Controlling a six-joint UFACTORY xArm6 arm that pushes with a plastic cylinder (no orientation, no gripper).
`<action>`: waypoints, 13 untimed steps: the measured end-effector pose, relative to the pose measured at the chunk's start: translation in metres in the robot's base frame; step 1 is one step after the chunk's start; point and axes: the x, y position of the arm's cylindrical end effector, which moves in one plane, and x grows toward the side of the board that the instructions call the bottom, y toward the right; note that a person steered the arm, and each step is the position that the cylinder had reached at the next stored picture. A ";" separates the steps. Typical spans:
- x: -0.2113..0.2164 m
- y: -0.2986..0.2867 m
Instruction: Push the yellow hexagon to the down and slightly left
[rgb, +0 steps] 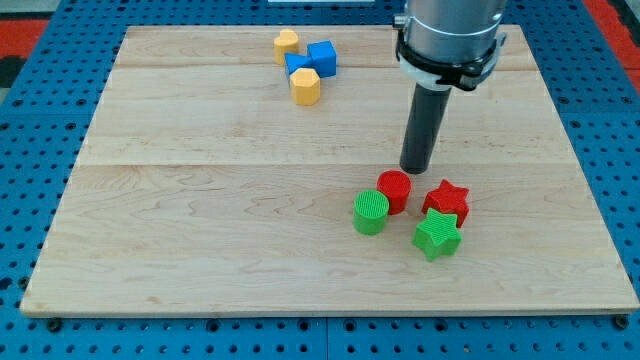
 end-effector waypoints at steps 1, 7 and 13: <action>-0.001 -0.001; -0.130 0.036; -0.141 -0.043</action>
